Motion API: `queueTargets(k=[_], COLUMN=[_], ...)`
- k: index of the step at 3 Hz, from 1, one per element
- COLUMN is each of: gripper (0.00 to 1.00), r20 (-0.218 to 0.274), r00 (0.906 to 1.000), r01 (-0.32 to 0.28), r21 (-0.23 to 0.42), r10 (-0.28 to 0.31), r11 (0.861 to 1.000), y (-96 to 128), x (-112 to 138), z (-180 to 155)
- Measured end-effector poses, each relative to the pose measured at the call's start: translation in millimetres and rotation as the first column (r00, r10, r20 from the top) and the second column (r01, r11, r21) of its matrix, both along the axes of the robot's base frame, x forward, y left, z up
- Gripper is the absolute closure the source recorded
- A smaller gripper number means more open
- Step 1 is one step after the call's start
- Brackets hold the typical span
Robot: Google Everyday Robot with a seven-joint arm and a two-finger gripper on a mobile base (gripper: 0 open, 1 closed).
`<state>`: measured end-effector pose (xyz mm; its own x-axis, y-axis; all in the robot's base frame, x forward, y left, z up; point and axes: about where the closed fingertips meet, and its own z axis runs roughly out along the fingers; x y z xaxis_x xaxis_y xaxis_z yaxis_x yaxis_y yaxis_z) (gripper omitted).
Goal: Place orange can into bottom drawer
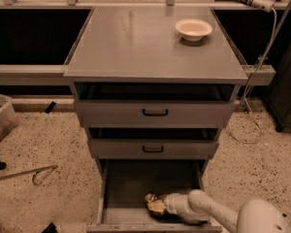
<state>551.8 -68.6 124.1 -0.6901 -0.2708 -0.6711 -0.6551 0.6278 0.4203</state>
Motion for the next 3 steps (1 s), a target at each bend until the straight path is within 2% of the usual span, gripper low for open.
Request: queueTargets(k=[1, 2, 3], gripper=[0.12, 0.00, 0.00], r20=[0.000, 0.000, 0.000], r00=[1.0000, 1.0000, 1.0000], r01=[0.000, 0.000, 0.000], r21=[0.000, 0.000, 0.000], r10=[0.000, 0.000, 0.000], r11=[1.000, 1.000, 1.000], y=[0.0, 0.1, 0.1], x=[0.0, -0.1, -0.1], z=[0.0, 0.0, 0.0])
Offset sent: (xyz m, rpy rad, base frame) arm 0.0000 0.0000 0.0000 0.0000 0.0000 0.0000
